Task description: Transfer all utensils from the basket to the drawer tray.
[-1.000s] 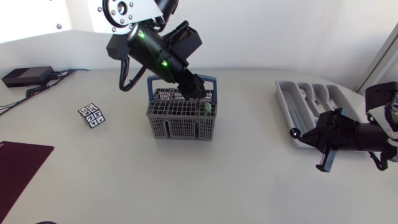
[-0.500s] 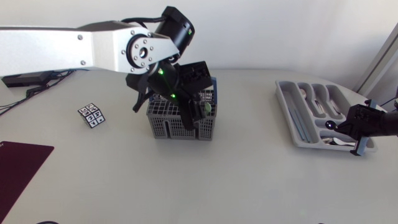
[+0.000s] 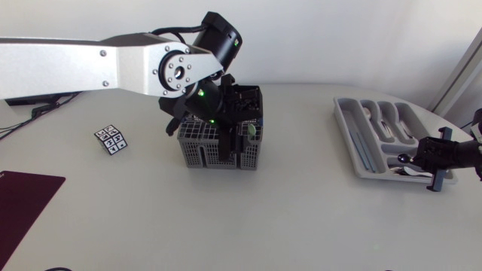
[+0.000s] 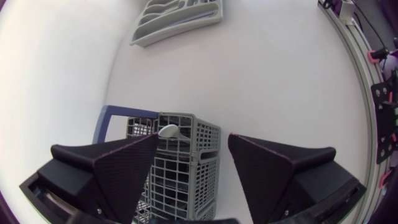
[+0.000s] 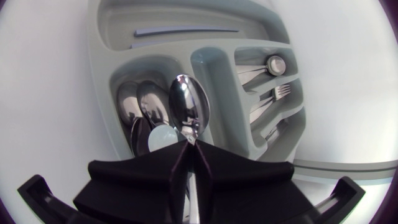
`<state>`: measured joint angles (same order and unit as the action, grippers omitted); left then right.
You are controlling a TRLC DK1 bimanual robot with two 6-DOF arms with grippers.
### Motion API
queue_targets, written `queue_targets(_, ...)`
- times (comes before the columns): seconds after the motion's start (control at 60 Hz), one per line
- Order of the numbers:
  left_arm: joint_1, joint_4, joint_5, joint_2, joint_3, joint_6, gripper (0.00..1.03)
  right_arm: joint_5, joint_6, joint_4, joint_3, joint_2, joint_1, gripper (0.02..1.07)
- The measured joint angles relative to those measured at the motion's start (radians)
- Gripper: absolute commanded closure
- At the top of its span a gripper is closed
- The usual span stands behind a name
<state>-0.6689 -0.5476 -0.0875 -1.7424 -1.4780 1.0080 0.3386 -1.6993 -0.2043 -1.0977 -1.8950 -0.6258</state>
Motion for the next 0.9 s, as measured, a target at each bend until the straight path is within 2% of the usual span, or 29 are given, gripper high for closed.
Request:
queue_targets(0.15,-0.002,-0.018,0.017,-0.016,-0.014,0.066,0.24,0.000,-0.005,0.019,0.004,0.002,0.000,0.59)
queue_targets(0.267,-0.005,-0.042,0.019,-0.047,-0.045,0.108,0.24,0.000,-0.007,0.021,0.028,0.029,0.000,0.52)
queue_targets(0.417,-0.007,-0.076,0.024,-0.095,-0.117,0.159,0.24,0.012,-0.007,0.021,0.081,0.115,0.000,0.51)
queue_targets(0.5,-0.007,-0.087,0.045,-0.119,-0.160,0.196,0.25,0.024,-0.004,0.022,0.125,0.170,0.003,0.47)
queue_targets(0.617,-0.006,-0.109,0.071,-0.153,-0.214,0.255,0.25,0.036,0.014,0.021,0.192,0.233,0.023,0.47)
queue_targets(0.9,-0.006,-0.174,0.090,-0.234,-0.307,0.367,0.44,0.111,0.116,0.021,0.307,0.375,0.111,0.44)
